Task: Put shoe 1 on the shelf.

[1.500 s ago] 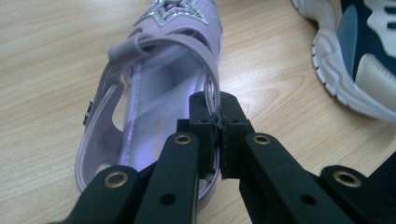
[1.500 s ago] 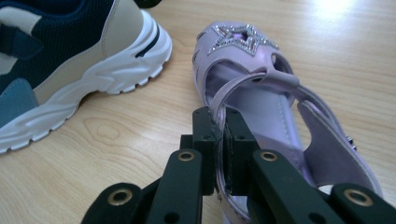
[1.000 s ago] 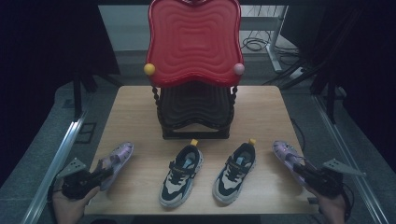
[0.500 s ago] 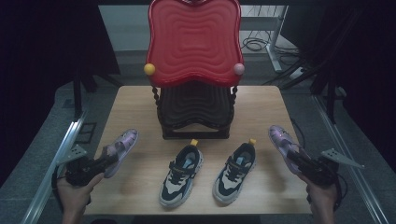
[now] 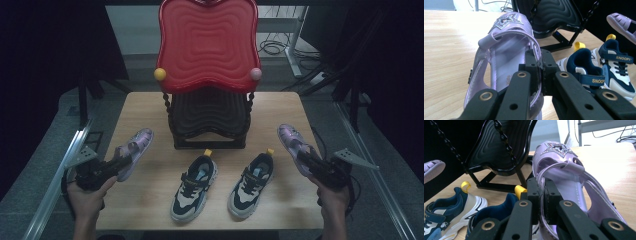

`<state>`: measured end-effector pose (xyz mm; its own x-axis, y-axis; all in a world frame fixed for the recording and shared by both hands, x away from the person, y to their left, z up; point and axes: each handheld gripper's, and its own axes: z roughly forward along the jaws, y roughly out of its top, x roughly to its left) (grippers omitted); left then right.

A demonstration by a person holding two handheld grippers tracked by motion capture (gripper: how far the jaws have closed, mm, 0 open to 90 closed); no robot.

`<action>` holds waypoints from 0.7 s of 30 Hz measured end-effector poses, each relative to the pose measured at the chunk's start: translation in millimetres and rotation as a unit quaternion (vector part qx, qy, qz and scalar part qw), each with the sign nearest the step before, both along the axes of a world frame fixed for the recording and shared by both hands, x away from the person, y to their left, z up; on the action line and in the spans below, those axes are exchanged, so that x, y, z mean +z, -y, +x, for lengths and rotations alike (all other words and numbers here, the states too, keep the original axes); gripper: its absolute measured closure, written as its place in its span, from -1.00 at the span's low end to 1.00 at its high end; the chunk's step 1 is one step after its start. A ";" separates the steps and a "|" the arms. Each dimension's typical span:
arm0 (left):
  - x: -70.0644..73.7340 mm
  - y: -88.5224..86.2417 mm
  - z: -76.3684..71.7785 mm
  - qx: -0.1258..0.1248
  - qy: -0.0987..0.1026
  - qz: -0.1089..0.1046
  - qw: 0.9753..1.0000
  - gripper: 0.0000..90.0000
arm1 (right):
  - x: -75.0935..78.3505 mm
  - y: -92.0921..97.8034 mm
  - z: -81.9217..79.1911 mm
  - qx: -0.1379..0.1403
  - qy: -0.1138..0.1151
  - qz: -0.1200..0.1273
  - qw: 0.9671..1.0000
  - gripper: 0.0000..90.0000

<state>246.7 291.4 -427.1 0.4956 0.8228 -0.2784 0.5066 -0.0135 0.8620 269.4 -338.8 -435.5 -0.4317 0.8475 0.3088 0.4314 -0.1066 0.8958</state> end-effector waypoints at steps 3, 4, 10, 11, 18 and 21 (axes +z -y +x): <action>-0.2 2.9 1.6 0.000 0.001 -0.001 1.000 0.93 | -0.1 -3.8 1.4 0.002 0.003 0.000 1.000 0.91; 0.0 3.8 1.9 -0.001 0.003 -0.003 1.000 0.93 | -0.1 -4.5 1.5 0.003 0.003 0.000 1.000 0.91; 2.3 8.0 1.4 -0.001 0.010 -0.010 1.000 0.93 | -1.3 -11.3 2.1 0.009 0.006 0.003 1.000 0.90; 2.7 8.9 1.4 -0.001 0.011 -0.009 1.000 0.93 | -1.3 -12.3 2.3 0.011 0.007 0.000 1.000 0.90; 5.0 13.5 1.0 -0.007 0.017 -0.015 1.000 0.93 | 0.0 -23.0 3.4 0.024 0.009 0.002 1.000 0.90; 5.5 15.0 0.8 -0.009 0.020 -0.017 1.000 0.93 | -0.4 -27.3 3.9 0.025 0.016 -0.002 1.000 0.90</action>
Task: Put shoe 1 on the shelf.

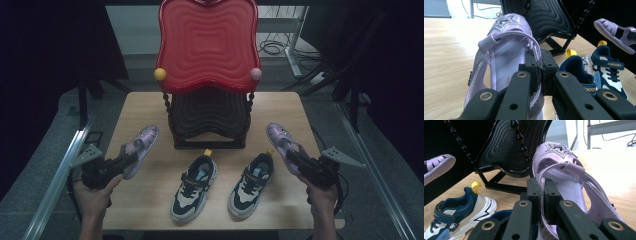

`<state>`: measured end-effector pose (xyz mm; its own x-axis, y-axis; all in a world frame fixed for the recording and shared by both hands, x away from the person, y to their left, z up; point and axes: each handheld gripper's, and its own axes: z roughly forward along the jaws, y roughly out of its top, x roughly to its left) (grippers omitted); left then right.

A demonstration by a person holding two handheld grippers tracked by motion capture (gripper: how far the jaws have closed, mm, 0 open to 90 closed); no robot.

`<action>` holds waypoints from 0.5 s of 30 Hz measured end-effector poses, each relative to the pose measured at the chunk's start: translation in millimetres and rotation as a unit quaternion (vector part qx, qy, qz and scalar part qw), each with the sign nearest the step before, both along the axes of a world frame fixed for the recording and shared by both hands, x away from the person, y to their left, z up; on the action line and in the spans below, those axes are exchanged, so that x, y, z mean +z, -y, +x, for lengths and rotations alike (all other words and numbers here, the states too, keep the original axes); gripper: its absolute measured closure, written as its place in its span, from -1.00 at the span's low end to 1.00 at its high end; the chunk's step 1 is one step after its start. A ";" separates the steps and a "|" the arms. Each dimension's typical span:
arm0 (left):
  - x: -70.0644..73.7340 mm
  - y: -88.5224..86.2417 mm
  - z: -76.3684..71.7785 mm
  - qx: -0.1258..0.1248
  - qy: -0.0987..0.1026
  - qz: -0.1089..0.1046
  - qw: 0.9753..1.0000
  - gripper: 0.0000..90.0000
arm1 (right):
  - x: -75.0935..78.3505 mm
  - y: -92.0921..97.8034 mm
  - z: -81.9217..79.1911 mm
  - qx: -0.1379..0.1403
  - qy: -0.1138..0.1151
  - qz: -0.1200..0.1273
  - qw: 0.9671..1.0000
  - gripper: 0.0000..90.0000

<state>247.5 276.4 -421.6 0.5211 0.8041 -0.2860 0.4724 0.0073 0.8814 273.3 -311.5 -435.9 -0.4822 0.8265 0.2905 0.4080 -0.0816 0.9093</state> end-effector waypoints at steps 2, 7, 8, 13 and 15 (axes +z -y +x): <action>-0.1 0.8 0.2 -0.001 0.001 -0.003 1.000 0.93 | 0.4 -2.8 0.2 0.001 0.000 0.000 1.000 0.90; 0.5 2.7 -0.8 -0.005 0.003 -0.007 1.000 0.93 | 0.8 -10.4 0.0 0.009 0.002 -0.003 1.000 0.90; 0.8 3.0 -0.8 -0.006 0.004 -0.008 1.000 0.93 | 1.1 -11.6 -0.1 0.011 0.001 -0.001 1.000 0.90; 2.2 6.2 0.0 -0.009 0.008 -0.011 1.000 0.93 | 1.7 -18.1 0.6 0.016 0.004 -0.001 1.000 0.90; 2.3 7.7 0.9 -0.012 0.008 -0.012 1.000 0.93 | 1.5 -19.6 1.1 0.015 0.007 0.002 1.000 0.90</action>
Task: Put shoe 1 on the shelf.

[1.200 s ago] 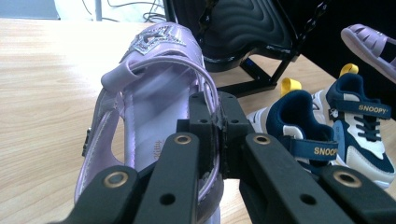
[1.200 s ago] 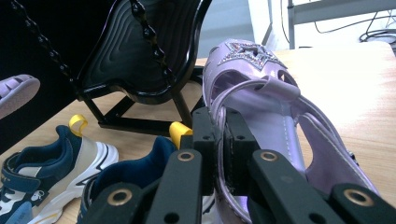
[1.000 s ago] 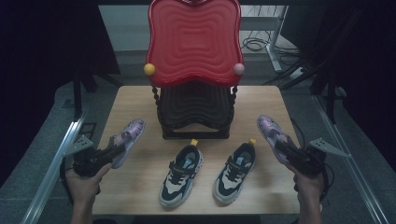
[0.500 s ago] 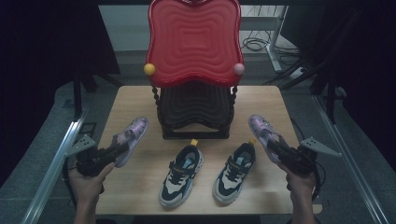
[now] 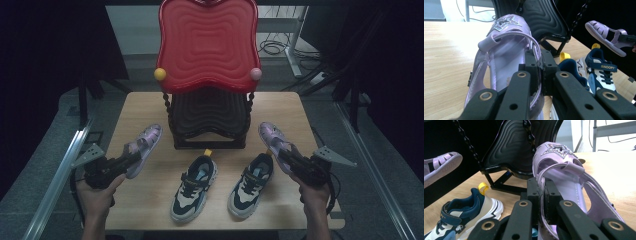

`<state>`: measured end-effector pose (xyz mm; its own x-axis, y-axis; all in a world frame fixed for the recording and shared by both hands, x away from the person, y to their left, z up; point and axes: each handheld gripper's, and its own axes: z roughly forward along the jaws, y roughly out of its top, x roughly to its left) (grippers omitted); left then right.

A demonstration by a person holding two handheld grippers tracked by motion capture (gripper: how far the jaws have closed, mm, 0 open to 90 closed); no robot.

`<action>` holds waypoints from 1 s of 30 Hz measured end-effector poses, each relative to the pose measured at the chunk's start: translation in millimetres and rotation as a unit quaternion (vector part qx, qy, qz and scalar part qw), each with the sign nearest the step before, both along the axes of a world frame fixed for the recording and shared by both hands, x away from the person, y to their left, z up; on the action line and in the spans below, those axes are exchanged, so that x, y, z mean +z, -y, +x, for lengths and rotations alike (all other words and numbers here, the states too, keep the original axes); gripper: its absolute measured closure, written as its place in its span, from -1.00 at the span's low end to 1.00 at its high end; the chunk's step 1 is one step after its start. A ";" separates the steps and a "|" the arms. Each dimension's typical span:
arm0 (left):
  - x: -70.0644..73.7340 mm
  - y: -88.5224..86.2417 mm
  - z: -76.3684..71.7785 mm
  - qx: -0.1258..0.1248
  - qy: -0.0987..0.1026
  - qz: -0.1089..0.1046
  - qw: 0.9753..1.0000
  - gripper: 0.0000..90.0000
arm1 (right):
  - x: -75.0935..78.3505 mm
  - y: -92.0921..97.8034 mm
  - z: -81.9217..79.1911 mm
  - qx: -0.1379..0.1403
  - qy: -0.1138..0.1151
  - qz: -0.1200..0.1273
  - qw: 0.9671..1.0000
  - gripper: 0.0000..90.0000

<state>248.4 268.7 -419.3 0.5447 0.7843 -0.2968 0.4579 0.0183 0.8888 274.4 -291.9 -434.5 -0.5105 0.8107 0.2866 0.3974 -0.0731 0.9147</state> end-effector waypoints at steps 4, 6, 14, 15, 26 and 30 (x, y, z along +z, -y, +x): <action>0.8 3.5 1.2 -0.005 0.001 -0.002 1.000 0.93 | 0.0 -2.9 0.7 0.000 0.000 0.003 1.000 0.90; 1.4 5.3 1.5 -0.008 0.002 -0.002 1.000 0.93 | 0.1 -4.3 0.6 0.001 0.001 0.006 1.000 0.90; 3.3 11.8 3.5 -0.015 0.004 -0.003 1.000 0.93 | 1.5 -12.1 1.0 0.012 0.004 0.006 1.000 0.90; 3.5 12.7 3.9 -0.016 0.004 -0.003 1.000 0.93 | 1.6 -13.3 1.0 0.013 0.005 0.006 1.000 0.90; 5.3 21.4 8.8 -0.029 0.008 -0.005 1.000 0.93 | -0.4 -28.6 2.0 0.019 0.010 0.006 1.000 0.90; 5.4 24.3 12.0 -0.033 0.008 -0.006 0.999 0.93 | -0.2 -34.5 2.8 0.027 0.011 0.004 1.000 0.91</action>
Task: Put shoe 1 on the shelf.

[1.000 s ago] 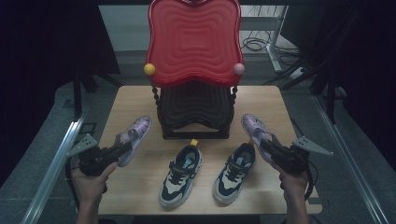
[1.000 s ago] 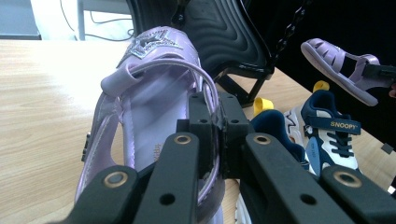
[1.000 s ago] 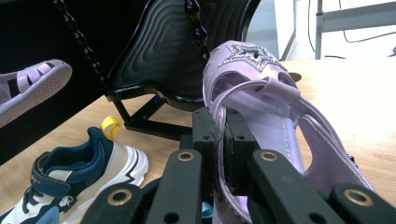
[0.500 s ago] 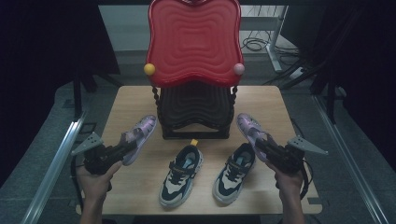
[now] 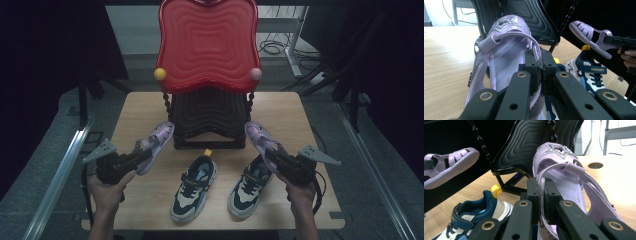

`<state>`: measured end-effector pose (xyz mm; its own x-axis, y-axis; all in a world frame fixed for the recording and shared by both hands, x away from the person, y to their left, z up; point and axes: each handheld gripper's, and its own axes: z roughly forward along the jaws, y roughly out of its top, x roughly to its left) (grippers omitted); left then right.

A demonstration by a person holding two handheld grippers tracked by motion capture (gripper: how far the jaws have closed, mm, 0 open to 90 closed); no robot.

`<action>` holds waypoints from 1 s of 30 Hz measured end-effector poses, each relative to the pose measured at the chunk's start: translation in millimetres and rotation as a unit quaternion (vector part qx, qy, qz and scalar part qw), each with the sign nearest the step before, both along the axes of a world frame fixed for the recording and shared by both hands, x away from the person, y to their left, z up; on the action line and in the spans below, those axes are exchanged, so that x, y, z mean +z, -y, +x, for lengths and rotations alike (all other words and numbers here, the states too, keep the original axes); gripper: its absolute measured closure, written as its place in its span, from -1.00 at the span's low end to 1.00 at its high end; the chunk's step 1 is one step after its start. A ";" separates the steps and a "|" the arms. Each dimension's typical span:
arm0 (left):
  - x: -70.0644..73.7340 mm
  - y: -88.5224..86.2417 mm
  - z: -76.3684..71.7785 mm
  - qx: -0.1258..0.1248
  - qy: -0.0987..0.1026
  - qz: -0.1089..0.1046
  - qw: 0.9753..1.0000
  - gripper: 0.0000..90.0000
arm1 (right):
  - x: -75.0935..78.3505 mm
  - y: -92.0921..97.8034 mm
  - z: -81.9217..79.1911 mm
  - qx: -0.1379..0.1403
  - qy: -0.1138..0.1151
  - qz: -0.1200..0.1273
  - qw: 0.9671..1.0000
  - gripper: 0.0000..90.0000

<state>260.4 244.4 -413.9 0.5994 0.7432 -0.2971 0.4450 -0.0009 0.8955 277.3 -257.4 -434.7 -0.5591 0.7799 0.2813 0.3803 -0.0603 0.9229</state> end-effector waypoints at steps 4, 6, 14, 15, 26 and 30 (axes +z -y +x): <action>0.3 4.5 5.1 -0.005 -0.001 0.002 1.000 0.93 | -0.2 -7.0 2.1 0.010 -0.002 -0.004 1.000 0.90; 0.7 6.6 7.0 -0.007 0.000 0.001 1.000 0.93 | -0.7 -11.5 3.0 0.013 -0.001 -0.006 1.000 0.90; 1.5 15.3 14.6 -0.015 0.005 0.000 1.000 0.93 | -2.8 -29.3 9.1 0.030 -0.002 -0.011 0.999 0.90; 1.6 16.3 15.7 -0.017 0.006 0.000 1.000 0.93 | -2.9 -31.5 10.0 0.030 0.000 -0.010 1.000 0.91; 2.3 28.8 26.0 -0.029 0.010 -0.003 1.000 0.93 | -1.7 -49.2 20.2 0.035 0.007 0.005 0.999 0.91; 1.4 32.2 29.3 -0.029 0.012 -0.009 0.999 0.93 | 0.6 -55.5 22.2 0.039 0.011 0.004 0.999 0.91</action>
<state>289.8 212.3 -412.5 0.6485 0.7019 -0.2946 0.4226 -0.0101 0.9063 299.5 -201.8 -434.1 -0.6237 0.7319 0.2744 0.3631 -0.0396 0.9309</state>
